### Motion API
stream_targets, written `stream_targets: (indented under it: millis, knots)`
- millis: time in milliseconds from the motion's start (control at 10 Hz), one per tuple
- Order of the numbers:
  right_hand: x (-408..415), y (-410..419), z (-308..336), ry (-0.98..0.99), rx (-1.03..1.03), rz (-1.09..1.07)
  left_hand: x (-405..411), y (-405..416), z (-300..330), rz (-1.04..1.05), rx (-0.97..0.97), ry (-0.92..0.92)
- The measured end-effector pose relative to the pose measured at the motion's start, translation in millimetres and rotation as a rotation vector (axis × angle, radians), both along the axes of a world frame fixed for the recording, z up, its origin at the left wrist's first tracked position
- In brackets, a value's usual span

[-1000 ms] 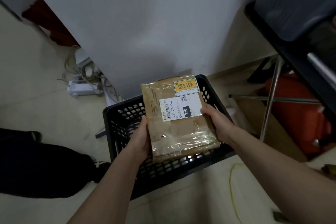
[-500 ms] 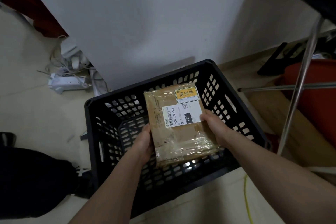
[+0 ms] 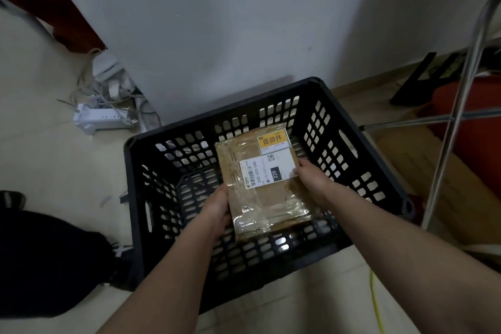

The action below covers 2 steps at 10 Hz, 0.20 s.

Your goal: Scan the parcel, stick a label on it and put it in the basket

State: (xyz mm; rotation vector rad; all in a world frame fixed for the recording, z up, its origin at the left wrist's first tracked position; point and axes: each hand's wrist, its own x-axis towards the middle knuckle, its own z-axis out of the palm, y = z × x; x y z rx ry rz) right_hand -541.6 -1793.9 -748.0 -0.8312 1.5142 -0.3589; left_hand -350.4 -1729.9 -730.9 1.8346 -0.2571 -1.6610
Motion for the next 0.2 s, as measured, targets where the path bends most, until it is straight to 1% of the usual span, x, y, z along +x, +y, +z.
stream_targets:
  millis: [100, 200]
  knots:
    - [0.0, -0.4, 11.7, 0.185, -0.031, 0.002, 3.6, -2.9, 16.7, 0.039, 0.044, -0.144]
    - [-6.0, 3.5, 60.1, 0.226, -0.006, -0.053, 1.8, -0.2, 74.4, 0.073, 0.063, -0.172]
